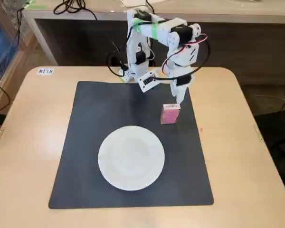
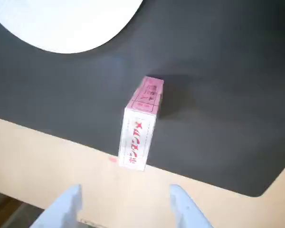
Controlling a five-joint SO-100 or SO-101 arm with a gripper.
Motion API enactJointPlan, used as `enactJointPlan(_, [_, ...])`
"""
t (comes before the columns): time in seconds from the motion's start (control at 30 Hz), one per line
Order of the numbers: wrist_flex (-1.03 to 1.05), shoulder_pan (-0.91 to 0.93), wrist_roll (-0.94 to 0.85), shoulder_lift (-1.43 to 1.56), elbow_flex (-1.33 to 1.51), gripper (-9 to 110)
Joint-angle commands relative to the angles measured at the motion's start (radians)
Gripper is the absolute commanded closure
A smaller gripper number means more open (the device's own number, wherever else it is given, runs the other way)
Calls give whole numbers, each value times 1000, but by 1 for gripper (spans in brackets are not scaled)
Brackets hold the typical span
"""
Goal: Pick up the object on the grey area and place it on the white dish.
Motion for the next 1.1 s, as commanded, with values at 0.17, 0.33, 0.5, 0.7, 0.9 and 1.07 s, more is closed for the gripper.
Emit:
enactJointPlan(0.17, [5, 37, 17, 11, 34, 65])
enactJointPlan(0.33, [2, 72, -9, -95, -11, 64])
enactJointPlan(0.5, [-6, 78, -28, -178, -31, 64])
enactJointPlan(0.7, [-9, 71, -51, -321, -153, 64])
enactJointPlan(0.9, [-14, 71, -54, -434, -222, 66])
enactJointPlan(1.07, [-75, 64, -46, -563, -224, 82])
